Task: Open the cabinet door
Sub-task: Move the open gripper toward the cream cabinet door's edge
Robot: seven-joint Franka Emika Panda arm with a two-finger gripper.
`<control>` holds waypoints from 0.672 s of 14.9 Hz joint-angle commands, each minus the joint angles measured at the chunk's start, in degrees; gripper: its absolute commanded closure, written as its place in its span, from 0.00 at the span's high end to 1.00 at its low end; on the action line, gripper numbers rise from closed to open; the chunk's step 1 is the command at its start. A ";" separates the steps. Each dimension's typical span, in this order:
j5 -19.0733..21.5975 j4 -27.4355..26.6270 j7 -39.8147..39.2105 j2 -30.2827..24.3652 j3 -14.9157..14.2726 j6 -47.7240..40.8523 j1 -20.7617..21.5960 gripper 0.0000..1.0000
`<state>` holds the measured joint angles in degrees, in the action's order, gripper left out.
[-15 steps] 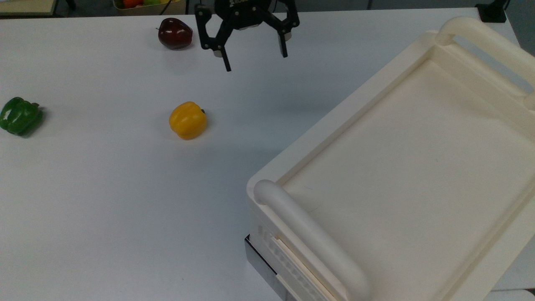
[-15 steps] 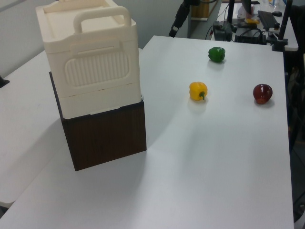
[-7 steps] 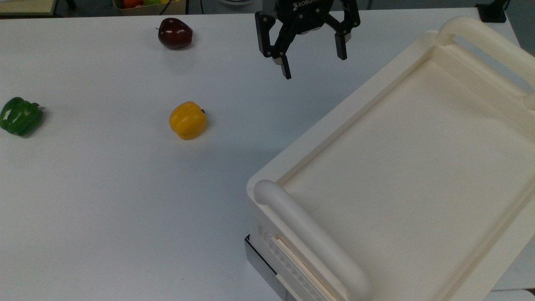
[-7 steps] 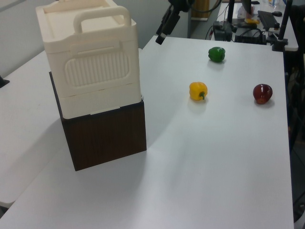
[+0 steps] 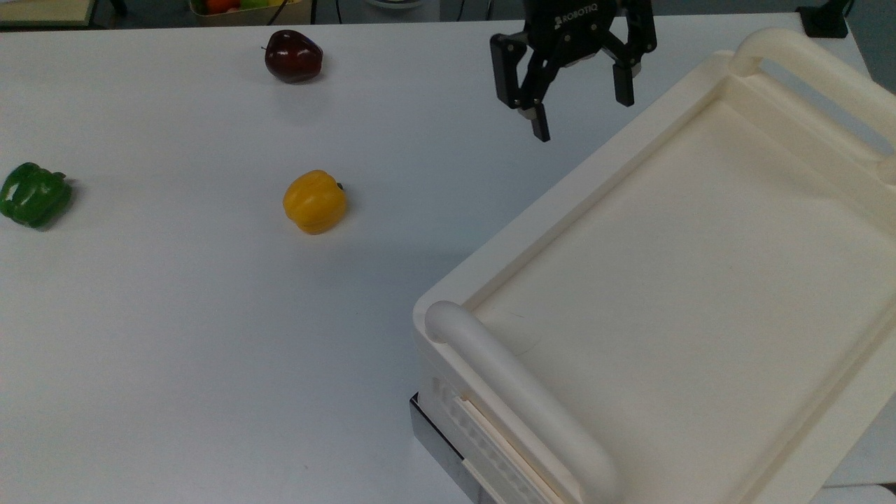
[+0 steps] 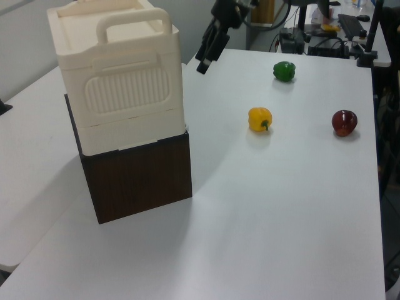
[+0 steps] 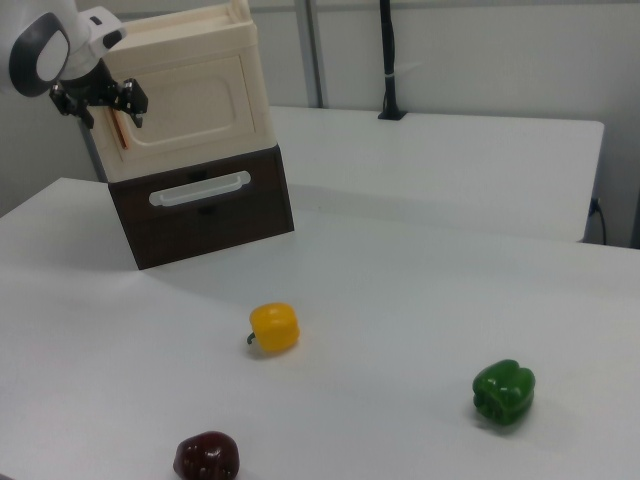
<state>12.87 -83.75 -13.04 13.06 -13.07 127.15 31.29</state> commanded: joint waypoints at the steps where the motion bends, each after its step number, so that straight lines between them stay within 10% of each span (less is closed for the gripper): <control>1: -0.12 1.04 -1.12 1.35 -0.38 1.78 1.06 0.73; 10: -0.38 2.36 1.08 4.16 0.50 7.85 1.23 0.38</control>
<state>12.84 -82.96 -13.01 16.63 -12.62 134.34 32.33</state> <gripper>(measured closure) 0.524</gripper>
